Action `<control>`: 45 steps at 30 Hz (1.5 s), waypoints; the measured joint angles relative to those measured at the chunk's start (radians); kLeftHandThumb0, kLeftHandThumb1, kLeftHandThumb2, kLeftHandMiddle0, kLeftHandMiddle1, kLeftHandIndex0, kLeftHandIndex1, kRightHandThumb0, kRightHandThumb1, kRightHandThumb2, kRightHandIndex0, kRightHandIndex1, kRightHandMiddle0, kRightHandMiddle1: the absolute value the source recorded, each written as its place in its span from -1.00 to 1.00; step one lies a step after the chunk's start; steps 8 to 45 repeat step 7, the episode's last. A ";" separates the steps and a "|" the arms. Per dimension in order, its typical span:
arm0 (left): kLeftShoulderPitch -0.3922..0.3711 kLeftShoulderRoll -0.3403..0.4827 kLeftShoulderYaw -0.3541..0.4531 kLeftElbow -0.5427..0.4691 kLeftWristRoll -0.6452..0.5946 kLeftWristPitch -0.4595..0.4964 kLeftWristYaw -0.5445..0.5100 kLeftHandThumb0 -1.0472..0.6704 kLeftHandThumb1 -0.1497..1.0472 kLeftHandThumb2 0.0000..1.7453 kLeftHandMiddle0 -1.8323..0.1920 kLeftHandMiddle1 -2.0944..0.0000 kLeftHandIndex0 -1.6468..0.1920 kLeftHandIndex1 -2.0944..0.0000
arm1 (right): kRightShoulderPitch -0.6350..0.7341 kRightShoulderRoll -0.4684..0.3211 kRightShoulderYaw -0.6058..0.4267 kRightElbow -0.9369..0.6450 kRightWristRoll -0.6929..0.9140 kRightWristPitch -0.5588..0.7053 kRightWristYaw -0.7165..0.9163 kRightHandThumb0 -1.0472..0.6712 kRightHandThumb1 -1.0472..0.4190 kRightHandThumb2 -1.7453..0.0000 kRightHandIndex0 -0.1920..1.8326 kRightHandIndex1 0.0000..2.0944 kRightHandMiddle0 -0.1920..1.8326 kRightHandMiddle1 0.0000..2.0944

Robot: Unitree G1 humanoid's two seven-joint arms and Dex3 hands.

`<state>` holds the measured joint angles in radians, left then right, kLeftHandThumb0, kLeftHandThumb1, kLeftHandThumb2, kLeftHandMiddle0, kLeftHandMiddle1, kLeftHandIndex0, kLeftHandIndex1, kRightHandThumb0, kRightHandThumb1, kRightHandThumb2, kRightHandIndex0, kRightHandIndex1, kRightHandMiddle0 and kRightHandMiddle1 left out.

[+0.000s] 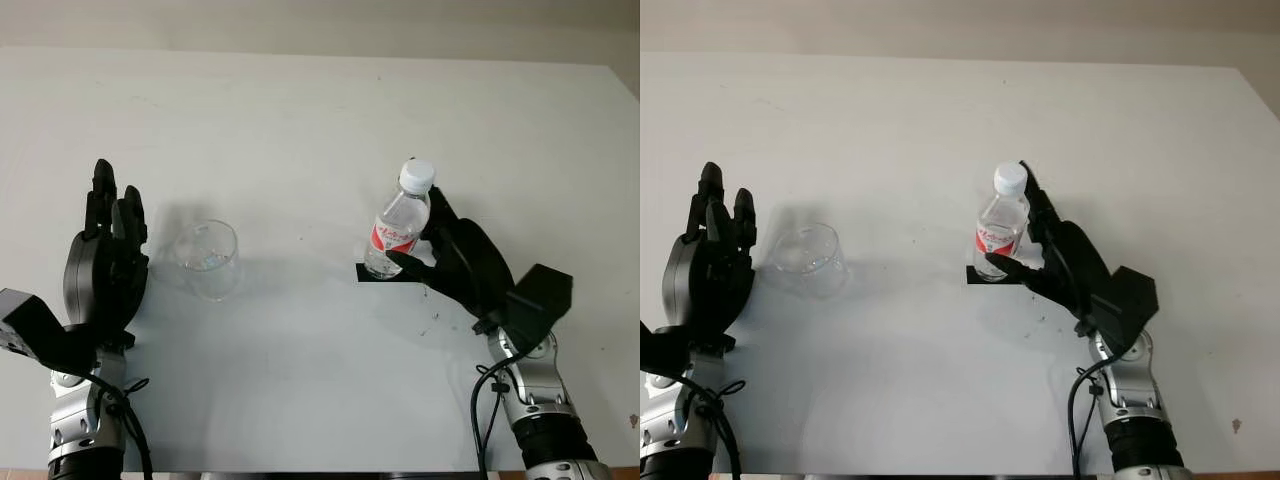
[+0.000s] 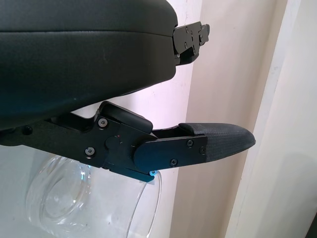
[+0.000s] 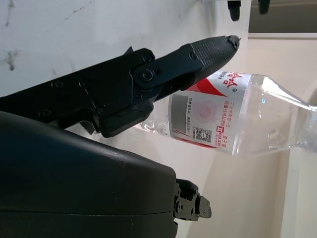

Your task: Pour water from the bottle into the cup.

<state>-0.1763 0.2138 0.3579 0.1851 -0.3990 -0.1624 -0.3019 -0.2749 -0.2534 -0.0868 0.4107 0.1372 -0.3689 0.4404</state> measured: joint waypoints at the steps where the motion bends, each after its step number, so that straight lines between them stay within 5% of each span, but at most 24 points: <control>1: 0.000 0.000 0.000 0.000 0.000 0.000 0.000 -0.70 1.00 -0.40 0.98 0.95 1.00 0.95 | 0.005 0.000 0.000 -0.014 0.005 0.004 0.000 -0.83 -0.89 0.94 -1.00 -1.00 -1.00 -1.00; 45: -0.001 0.000 0.003 0.001 0.000 0.003 0.000 -0.70 1.00 -0.41 0.98 0.95 1.00 0.95 | 0.043 -0.004 0.005 -0.103 0.053 0.008 0.069 -0.81 -0.89 0.94 -1.00 -1.00 -1.00 -1.00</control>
